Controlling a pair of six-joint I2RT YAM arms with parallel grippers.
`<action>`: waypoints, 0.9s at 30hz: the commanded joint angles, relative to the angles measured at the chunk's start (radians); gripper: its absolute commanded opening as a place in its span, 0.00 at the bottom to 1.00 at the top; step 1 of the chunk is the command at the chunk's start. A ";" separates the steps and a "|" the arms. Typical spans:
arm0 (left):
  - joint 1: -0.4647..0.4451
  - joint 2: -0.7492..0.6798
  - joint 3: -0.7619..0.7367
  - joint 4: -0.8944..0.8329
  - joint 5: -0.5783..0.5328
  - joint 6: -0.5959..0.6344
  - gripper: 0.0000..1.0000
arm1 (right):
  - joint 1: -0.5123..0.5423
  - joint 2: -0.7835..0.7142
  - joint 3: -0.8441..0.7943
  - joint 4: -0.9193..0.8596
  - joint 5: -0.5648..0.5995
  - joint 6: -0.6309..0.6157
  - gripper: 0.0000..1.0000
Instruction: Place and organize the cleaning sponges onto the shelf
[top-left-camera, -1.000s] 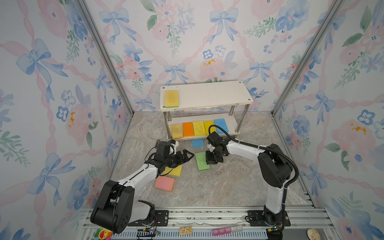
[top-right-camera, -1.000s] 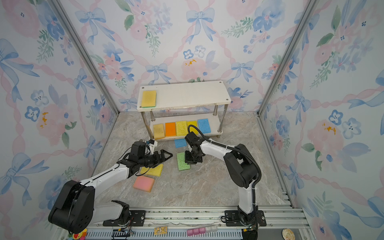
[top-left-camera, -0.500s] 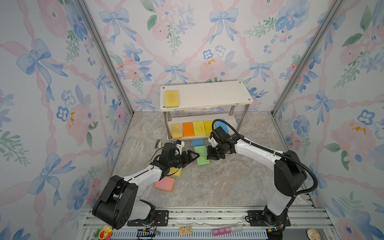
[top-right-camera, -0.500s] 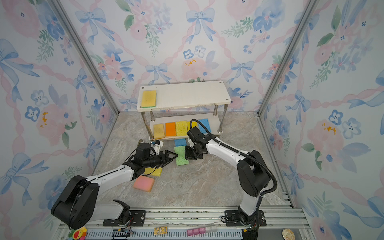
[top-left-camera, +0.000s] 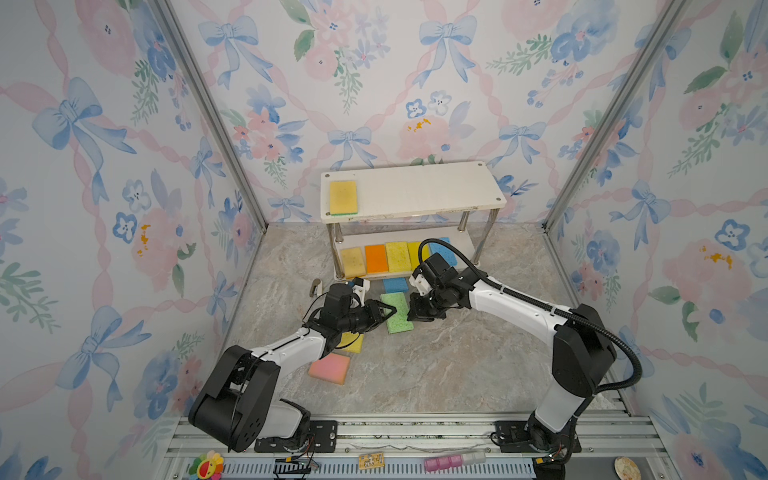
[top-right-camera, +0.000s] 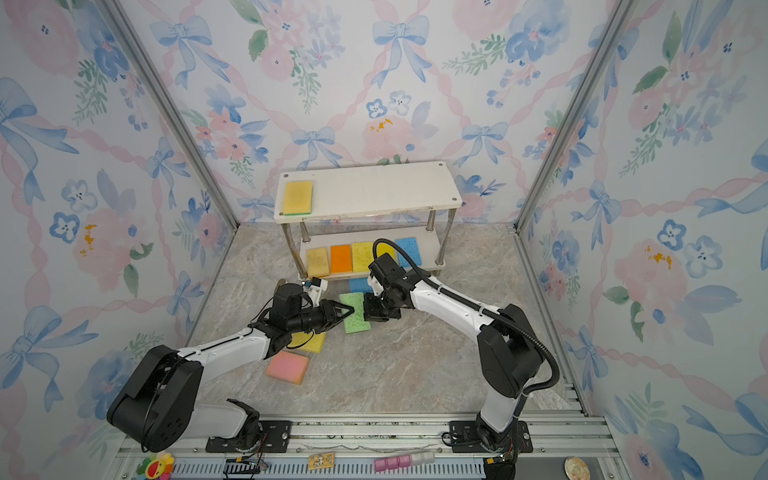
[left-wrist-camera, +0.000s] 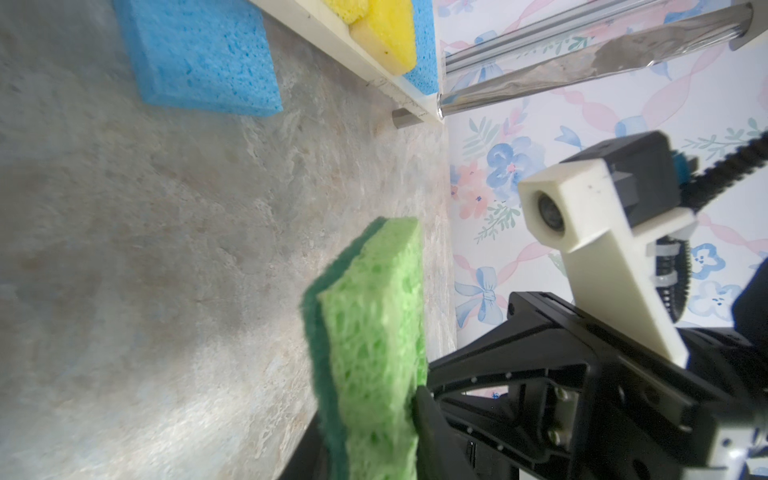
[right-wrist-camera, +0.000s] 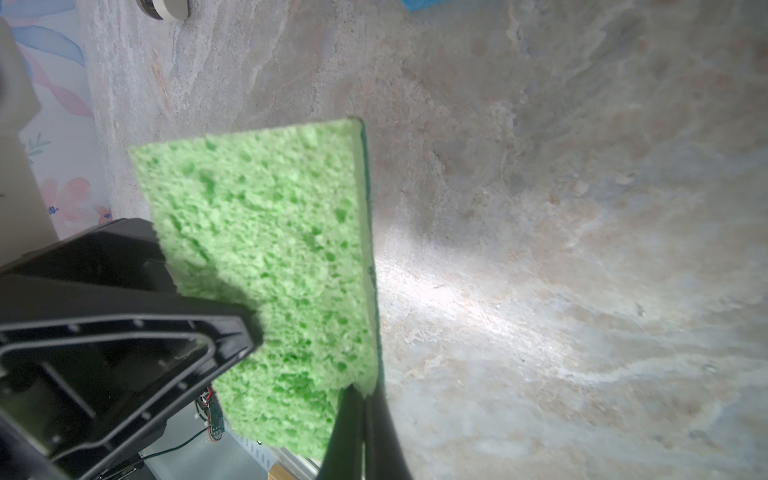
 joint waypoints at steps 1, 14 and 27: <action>-0.006 0.003 0.011 0.023 0.018 0.007 0.13 | 0.011 -0.016 0.042 0.004 -0.034 0.005 0.00; 0.007 -0.033 -0.004 0.039 -0.002 -0.009 0.02 | -0.044 -0.152 -0.117 0.110 -0.104 0.184 0.48; 0.024 -0.036 0.002 0.075 0.014 -0.043 0.02 | -0.057 -0.197 -0.268 0.286 -0.180 0.320 0.47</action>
